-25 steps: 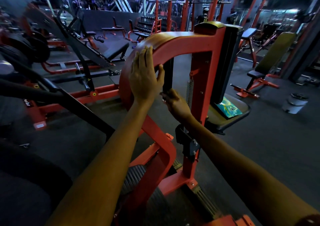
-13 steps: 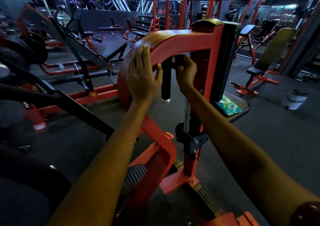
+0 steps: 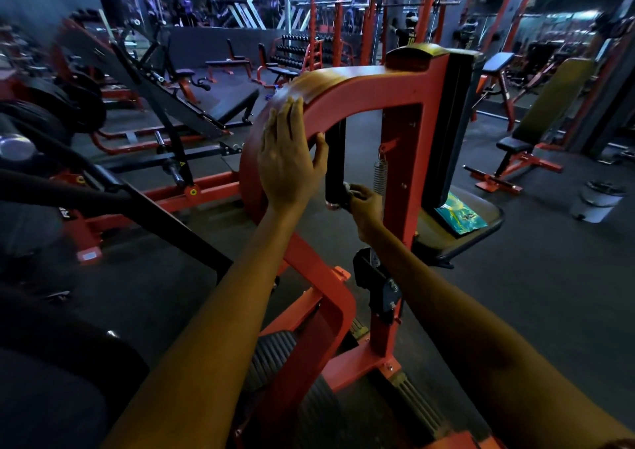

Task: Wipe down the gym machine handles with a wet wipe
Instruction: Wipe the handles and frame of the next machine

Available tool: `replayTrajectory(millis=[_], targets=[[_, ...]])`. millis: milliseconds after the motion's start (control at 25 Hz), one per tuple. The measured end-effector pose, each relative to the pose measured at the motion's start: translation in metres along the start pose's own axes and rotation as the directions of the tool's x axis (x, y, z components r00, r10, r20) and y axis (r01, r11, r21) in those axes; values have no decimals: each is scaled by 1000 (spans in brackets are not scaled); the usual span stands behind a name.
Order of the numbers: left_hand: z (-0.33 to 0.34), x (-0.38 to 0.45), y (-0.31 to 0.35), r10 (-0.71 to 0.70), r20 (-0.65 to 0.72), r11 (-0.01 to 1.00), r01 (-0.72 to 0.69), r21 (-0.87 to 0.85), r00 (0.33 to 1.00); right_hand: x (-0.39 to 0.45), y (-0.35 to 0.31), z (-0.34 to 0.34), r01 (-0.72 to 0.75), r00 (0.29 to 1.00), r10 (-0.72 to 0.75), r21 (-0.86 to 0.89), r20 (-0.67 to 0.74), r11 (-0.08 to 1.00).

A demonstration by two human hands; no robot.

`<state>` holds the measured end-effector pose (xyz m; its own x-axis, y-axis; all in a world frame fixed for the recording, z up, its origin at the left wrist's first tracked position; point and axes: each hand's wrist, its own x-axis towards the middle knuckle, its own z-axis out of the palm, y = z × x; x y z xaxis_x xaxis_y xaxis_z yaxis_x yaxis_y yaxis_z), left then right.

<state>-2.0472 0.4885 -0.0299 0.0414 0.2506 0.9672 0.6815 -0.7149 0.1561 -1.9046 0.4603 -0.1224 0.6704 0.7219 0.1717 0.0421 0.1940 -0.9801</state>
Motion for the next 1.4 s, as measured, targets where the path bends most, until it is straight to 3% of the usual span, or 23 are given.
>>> replayTrajectory(millis=[240, 320, 440, 600, 840, 960, 1040, 1160, 1280, 1400], targets=[[-3, -1, -1, 13, 46, 1000, -14, 10, 999, -9, -18, -3, -92, 992, 81, -113, -97, 989], [-4, -1, -3, 28, 68, 999, -30, 17, 997, -13, -29, -10, -137, 990, 130, -154, -55, 979], [-4, -1, -3, 26, 114, 998, -32, 48, 993, -22, -40, -19, -227, 971, 232, -74, 65, 971], [-13, 1, 2, -35, 212, 999, 27, 41, 977, -39, -51, -43, -264, 957, 265, -27, 115, 964], [-40, -18, 32, -154, 413, 988, 133, 80, 897, -63, -65, -111, -319, 935, 327, -72, 141, 945], [-48, -55, 65, -64, 514, 997, 38, 60, 855, -79, -69, -153, -320, 935, 333, -110, 124, 941], [-47, -77, 96, -24, 652, 1000, 5, 31, 758, -89, -70, -183, -295, 948, 307, -124, 84, 947], [-40, -105, 156, 25, 839, 998, 30, -49, 543, -108, -69, -242, -266, 963, 266, -230, -29, 936], [-33, -135, 214, 187, 915, 980, -2, -199, 359, -131, -68, -310, -225, 974, 175, -500, -146, 836], [-27, -167, 265, 338, 934, 941, -66, -332, 115, -163, -66, -374, -214, 977, 143, -663, -160, 718]])
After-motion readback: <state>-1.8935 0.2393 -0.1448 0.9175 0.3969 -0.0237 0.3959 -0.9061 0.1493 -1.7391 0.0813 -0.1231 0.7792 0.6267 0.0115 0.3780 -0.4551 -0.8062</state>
